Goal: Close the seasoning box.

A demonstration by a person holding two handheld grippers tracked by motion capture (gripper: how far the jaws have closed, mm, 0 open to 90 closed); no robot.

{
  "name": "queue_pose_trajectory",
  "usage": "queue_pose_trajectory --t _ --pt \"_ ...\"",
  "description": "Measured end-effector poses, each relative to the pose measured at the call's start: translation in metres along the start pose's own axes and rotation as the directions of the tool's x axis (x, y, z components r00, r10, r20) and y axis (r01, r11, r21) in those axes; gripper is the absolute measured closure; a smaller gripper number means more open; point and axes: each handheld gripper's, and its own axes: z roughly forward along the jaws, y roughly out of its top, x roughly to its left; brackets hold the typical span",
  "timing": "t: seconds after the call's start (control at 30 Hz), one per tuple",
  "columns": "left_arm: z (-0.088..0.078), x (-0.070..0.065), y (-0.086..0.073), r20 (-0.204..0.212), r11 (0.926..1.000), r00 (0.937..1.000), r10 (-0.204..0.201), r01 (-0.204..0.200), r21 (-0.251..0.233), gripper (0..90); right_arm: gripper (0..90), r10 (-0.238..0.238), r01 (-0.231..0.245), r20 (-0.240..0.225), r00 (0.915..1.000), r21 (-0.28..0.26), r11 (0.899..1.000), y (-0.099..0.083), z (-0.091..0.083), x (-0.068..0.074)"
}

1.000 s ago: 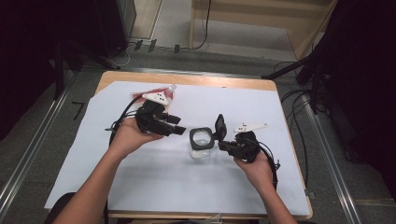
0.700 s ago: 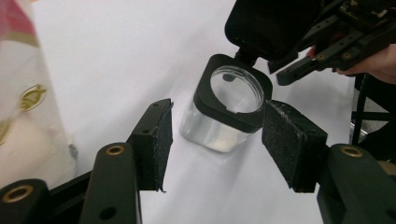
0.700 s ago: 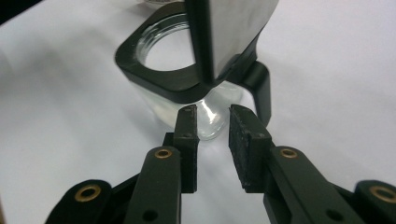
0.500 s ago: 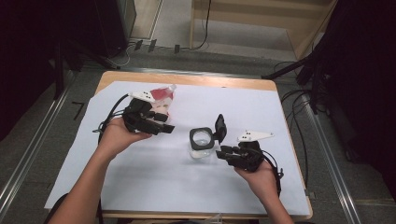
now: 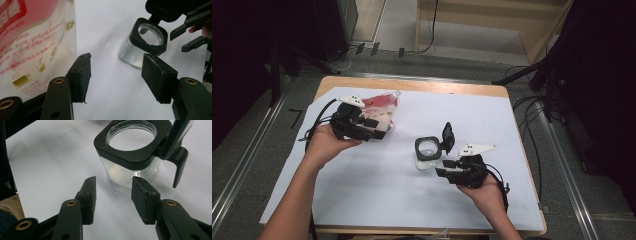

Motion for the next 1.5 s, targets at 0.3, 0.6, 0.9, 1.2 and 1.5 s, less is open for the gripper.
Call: queue_pose_trajectory --t 0.3,0.6,0.9,1.2,1.5 --pt "-0.011 0.012 -0.01 -0.026 0.9998 0.9994 -0.022 0.022 0.0 41.6 51.8 -0.021 0.021 -0.012 0.9997 0.017 1.0 0.002 0.006 0.002" --pt "-0.032 0.028 -0.024 -0.061 0.9975 0.9957 -0.07 0.069 -0.019 42.0 51.9 -0.035 0.035 -0.028 0.999 0.018 0.999 0.003 0.007 0.005" --pt "-0.037 0.048 -0.032 -0.12 0.9913 0.9842 -0.13 0.127 -0.034 42.1 52.6 -0.039 0.04 -0.039 0.9985 0.025 0.999 0.004 0.009 0.008" --pt "-0.02 0.057 -0.018 -0.138 0.9904 0.9814 -0.134 0.127 -0.054 42.9 52.6 -0.035 0.036 -0.06 0.9976 0.016 0.999 0.004 0.006 0.017" --pt "0.002 0.06 -0.007 -0.147 0.9936 0.983 -0.111 0.107 -0.037 44.7 52.0 -0.057 0.058 -0.075 0.9955 0.009 0.998 0.006 0.013 0.03"
